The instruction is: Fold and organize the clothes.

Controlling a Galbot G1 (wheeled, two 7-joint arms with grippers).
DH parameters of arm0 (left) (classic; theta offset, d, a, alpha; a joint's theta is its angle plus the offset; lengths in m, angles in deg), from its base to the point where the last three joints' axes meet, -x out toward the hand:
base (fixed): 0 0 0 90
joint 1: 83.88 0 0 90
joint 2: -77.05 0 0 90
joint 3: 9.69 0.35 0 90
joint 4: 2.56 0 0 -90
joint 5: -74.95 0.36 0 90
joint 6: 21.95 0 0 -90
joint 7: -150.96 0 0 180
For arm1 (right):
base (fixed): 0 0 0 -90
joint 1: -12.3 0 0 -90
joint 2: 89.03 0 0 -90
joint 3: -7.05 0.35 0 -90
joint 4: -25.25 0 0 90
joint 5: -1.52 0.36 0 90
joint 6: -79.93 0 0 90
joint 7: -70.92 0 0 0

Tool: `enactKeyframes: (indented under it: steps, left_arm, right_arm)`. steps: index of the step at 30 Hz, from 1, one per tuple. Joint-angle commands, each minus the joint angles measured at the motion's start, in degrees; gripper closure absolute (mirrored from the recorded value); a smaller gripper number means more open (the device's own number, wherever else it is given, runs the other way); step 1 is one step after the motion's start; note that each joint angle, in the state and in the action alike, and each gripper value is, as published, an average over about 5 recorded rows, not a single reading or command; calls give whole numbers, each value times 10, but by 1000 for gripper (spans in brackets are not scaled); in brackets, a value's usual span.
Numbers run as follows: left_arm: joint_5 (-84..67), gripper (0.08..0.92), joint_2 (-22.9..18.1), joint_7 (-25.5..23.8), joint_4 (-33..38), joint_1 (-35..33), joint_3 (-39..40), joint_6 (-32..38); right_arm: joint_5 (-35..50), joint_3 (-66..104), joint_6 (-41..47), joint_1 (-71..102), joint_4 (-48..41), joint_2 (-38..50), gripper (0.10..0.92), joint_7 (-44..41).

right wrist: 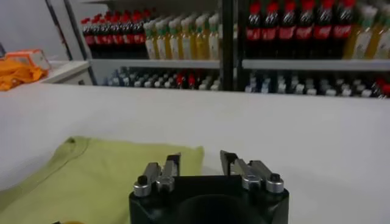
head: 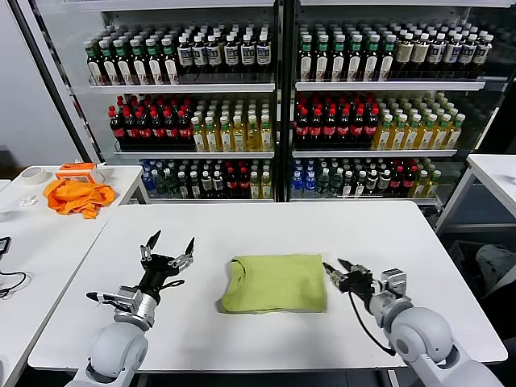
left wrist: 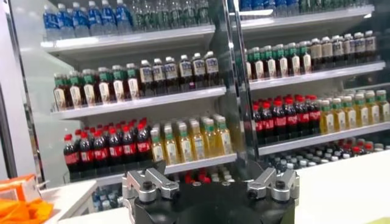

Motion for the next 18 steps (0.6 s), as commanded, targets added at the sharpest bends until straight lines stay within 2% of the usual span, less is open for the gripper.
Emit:
enactKeyframes:
  steps: [1,5,10,13,18]
  left_arm:
    - [89,177,-9,4,-39,14,3,60]
    - [87,177,-2,-19,-26,7,8,64]
    - [69,177,-6,-20,-29,15,7,61]
    - [61,177,-16,-40,-44,19,-1,68]
    - [49,177,-31,-40,-60,32,1,75]
  right_arm:
    - [-120,86,-108,29,-2,-6,488,-18]
    - [-149,89,-135,24,-28,-11,376,-17]
    - [-202,89,-176,21,-62,-14,241,-31]
    - [-235,80,-200,19,-80,-20,209,-38]
    - [-243,63,-220,13,-106,-26,203,-38]
